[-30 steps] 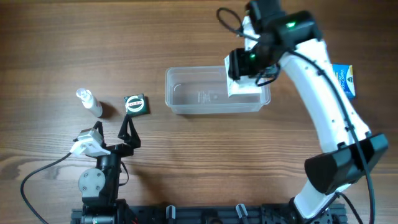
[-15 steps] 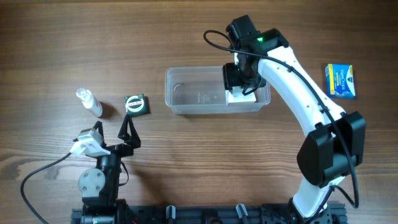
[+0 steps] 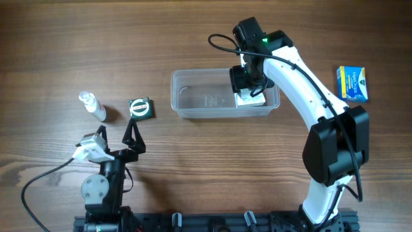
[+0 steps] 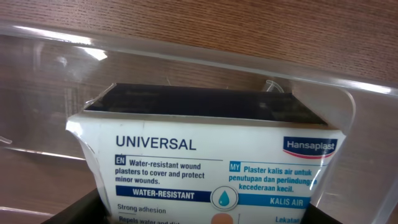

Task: Pack container
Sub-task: 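Carry the plaster pack left and lower it into the clear container, then grasp the blue VapoDrops box with the right gripper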

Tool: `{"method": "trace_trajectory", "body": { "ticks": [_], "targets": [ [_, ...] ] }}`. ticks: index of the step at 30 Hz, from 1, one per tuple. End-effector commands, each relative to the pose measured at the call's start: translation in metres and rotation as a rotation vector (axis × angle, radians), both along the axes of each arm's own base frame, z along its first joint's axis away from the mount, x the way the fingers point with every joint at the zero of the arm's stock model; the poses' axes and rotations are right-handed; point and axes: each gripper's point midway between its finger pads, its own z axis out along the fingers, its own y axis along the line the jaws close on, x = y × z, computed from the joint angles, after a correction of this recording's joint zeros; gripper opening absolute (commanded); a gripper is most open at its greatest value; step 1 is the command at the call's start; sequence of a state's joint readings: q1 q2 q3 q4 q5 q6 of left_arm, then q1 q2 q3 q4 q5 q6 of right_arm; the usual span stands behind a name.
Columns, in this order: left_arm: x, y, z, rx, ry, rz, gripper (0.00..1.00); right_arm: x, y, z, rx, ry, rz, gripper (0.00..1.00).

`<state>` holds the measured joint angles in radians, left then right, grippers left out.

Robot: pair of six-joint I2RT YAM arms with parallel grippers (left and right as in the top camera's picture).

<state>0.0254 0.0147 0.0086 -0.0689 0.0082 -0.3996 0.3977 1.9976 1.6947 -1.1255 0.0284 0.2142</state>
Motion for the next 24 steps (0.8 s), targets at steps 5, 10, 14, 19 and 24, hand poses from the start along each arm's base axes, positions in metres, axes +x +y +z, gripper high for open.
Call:
{"method": "trace_trajectory", "body": {
  "ticks": [5, 10, 14, 19, 24],
  "targets": [
    [0.0, -0.001, -0.001, -0.005, 0.002, -0.006, 1.0, 0.008, -0.009, -0.004, -0.011, -0.016, -0.095, 0.7],
    [0.0, -0.001, -0.001, -0.005, 0.002, -0.006, 1.0, 0.01, -0.018, -0.004, 0.0, -0.006, -0.147, 0.71],
    [0.0, -0.001, -0.001, -0.005, 0.002, -0.006, 1.0, 0.01, -0.018, -0.004, 0.001, -0.006, -0.143, 0.71],
    [0.0, -0.001, -0.001, -0.005, 0.002, -0.006, 1.0, 0.008, -0.019, -0.004, -0.006, 0.001, -0.117, 0.73],
    [0.0, -0.001, -0.001, -0.005, 0.002, -0.006, 1.0, 0.007, -0.019, -0.004, -0.011, 0.004, -0.091, 0.8]
  ]
}}
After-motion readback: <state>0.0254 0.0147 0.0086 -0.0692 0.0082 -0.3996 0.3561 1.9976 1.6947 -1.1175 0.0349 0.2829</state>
